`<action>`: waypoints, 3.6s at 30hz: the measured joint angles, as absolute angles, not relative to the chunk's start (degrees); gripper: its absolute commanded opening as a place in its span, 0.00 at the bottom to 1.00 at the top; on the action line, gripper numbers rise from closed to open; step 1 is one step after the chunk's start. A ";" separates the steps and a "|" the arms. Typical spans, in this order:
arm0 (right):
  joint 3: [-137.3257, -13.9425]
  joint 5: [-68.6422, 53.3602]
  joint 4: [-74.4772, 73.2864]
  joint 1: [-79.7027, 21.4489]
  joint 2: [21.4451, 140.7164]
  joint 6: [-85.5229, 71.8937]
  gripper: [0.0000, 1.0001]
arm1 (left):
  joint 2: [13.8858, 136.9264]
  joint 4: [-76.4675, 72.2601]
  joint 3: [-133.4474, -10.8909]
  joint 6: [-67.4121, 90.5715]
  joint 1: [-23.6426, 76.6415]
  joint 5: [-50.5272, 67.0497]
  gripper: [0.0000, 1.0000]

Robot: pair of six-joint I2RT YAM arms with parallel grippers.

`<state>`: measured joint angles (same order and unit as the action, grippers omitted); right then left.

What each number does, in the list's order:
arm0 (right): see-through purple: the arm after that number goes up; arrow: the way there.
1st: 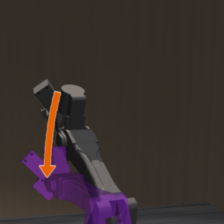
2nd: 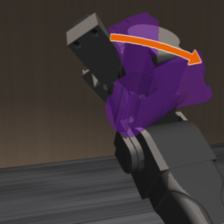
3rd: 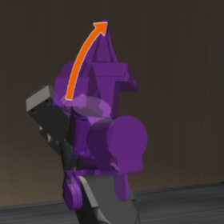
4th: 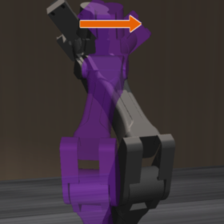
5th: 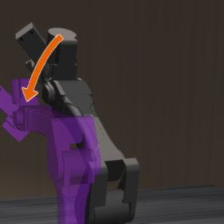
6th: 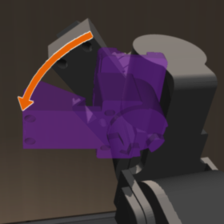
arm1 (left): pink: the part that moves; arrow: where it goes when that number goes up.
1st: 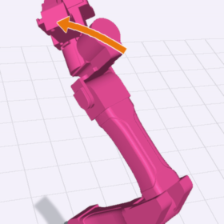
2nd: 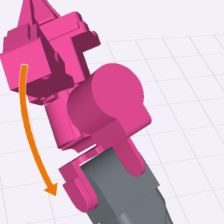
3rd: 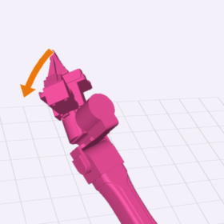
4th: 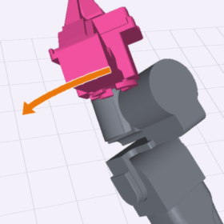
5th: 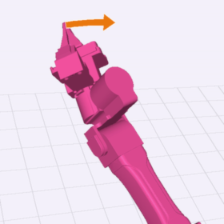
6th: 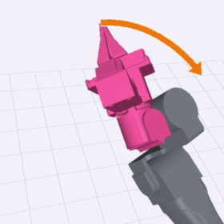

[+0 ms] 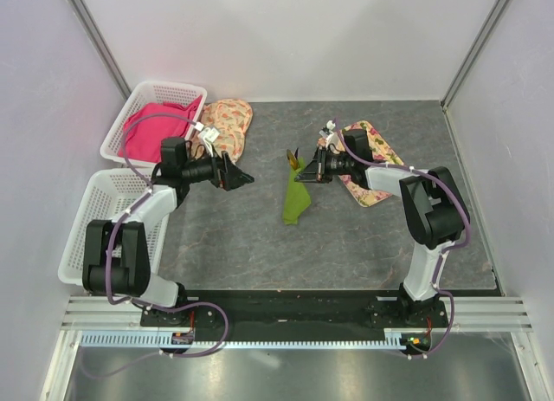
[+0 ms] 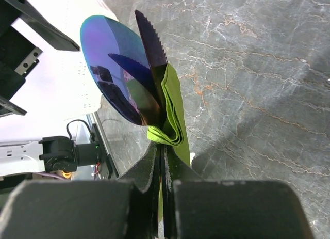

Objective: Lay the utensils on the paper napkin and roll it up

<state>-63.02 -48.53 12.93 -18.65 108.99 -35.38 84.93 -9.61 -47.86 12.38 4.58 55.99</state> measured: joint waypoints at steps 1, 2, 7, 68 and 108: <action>-63.02 -48.71 12.91 -18.65 108.95 -35.38 0.00 | 84.38 -9.98 -47.72 11.42 4.58 56.03 1.00; -63.02 -48.88 12.93 -18.72 108.90 -35.40 0.00 | 83.85 -10.22 -47.59 10.50 4.58 56.10 1.00; -63.02 -50.06 13.30 -19.05 108.27 -35.99 0.00 | 82.52 -10.94 -47.48 7.20 4.14 57.95 1.00; -72.27 -61.12 8.08 -35.53 88.09 -31.20 0.00 | 74.37 -66.85 -38.06 52.14 15.18 75.09 0.06; -76.29 -37.43 -10.66 -36.95 84.31 -19.66 0.96 | 74.41 -52.34 -45.60 60.31 11.97 54.46 0.02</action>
<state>-76.29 -37.43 -10.66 -36.95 84.31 -19.66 74.41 -52.34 -45.60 60.31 11.97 54.46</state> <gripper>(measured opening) 0.982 0.102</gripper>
